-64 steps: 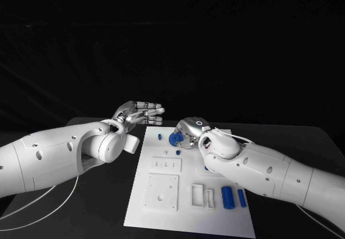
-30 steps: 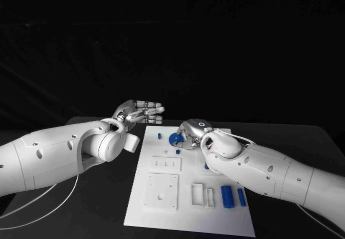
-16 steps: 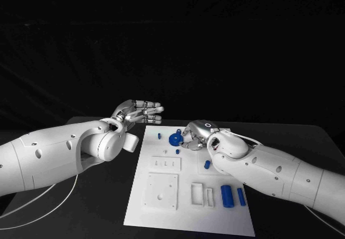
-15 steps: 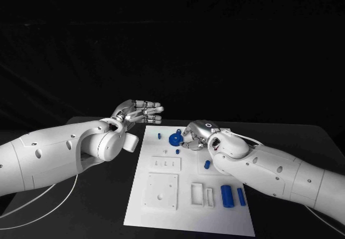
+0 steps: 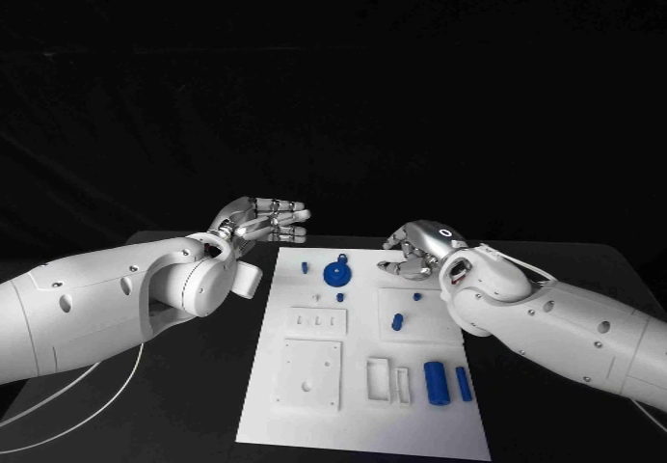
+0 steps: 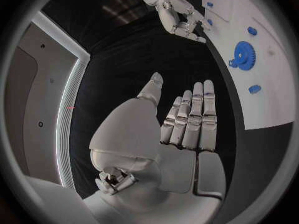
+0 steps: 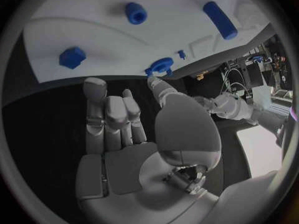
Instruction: Assemble the parts on the task board
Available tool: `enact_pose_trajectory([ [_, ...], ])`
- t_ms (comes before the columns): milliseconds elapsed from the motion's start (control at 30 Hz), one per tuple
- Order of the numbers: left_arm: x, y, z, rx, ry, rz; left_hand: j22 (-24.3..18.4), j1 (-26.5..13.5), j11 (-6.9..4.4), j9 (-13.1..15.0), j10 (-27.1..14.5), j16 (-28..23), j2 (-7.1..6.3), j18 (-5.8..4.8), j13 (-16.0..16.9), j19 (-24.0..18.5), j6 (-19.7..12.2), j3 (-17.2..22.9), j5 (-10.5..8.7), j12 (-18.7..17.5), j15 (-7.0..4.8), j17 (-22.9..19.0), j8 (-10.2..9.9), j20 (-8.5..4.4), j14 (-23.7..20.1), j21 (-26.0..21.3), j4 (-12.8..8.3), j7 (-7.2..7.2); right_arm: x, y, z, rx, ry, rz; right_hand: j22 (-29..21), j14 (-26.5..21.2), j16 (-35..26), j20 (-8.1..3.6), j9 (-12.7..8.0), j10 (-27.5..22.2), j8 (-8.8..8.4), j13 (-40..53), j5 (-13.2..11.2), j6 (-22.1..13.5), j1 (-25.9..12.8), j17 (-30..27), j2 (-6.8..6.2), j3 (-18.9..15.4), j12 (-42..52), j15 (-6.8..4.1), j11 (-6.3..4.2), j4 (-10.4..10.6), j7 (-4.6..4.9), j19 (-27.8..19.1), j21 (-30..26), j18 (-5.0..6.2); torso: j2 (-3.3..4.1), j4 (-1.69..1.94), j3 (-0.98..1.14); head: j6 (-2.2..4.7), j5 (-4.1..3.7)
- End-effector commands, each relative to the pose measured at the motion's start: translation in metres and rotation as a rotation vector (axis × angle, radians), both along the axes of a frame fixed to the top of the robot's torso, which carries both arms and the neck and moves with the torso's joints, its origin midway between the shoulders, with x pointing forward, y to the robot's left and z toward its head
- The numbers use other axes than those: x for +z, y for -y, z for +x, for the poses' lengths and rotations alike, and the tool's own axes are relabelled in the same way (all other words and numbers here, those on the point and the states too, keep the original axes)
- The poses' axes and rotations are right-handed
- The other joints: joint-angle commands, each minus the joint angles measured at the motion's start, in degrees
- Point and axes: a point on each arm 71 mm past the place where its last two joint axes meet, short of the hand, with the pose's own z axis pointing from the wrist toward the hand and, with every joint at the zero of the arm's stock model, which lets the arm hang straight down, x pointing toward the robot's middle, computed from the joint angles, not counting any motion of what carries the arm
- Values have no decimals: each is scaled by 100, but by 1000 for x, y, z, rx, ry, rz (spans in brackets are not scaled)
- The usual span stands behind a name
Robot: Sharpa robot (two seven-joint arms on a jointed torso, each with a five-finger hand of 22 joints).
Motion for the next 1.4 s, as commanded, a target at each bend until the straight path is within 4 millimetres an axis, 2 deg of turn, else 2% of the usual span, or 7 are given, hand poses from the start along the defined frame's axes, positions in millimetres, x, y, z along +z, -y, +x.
enact_pose_trajectory([
  [33,1,1,-1,-13,8,-4,-9,-10,13,5,-42,-5,-33,-37,9,-6,-25,-20,-16,24,15,8,32,20,-26,6,-2,3,7,16,0,74,-43,113,-8,-13,-56,32,-5,-26,-7,-22,-81,58,278,-38,101,24,-35,30,6,-295,18,240,-66,54,-12,-68,22,37,2],
  [233,0,0,0,-15,7,-4,-8,5,9,6,-21,0,-37,-36,9,-1,-6,-7,-15,26,10,8,34,18,-17,7,1,1,12,46,2,107,-79,133,37,-11,-79,32,-8,-43,-10,-27,1,151,509,-30,228,79,-41,31,-4,-852,10,232,-93,41,-15,-115,48,67,-2],
  [367,-1,-1,0,-15,5,-4,-7,7,7,6,-4,-1,-26,-37,9,1,8,-12,-16,25,9,8,35,16,-14,8,-5,-2,13,61,4,103,-84,128,92,-7,-83,33,-7,-40,-6,-26,1,209,529,-16,282,183,-36,32,-11,-1049,3,235,-102,35,-14,-129,72,61,15],
  [567,-2,-2,1,-14,2,-4,-7,10,3,7,26,1,-7,-38,9,4,25,-19,-13,25,6,9,36,14,-8,10,-15,-5,11,76,8,84,-78,97,155,0,-80,37,-8,-32,-10,-18,-27,287,539,-2,272,536,-23,41,-9,-1206,-2,235,-106,23,-18,-118,59,59,-20],
  [833,-3,-3,1,-13,0,-3,-6,10,-1,8,41,1,0,-39,9,6,35,-29,-15,26,5,8,36,12,-5,12,-23,-5,8,85,13,26,-71,33,188,2,-76,28,3,-29,-6,-27,138,379,344,14,187,220,-29,27,-34,-1058,-50,253,-161,20,-12,-120,42,60,-55],
  [1133,-5,-3,1,-12,-4,-3,-6,10,-1,8,41,1,0,-39,9,6,35,-29,-15,26,5,8,36,12,-5,12,-23,-5,2,85,11,-41,-97,-20,172,10,-93,-57,214,-1,6,-8,-243,907,469,36,136,-122,-33,-61,-146,-630,-242,269,-196,-49,-15,-117,35,55,-112],
  [1400,-7,-4,1,-11,-7,-2,-6,10,-1,8,41,1,0,-39,9,6,35,-29,-15,26,5,8,36,12,-5,12,-23,-5,-5,85,9,-57,-125,-41,178,18,-110,-77,363,28,2,30,-399,1038,468,45,136,317,-16,-76,-165,-736,-275,267,-204,-83,-16,-116,39,47,-130],
])
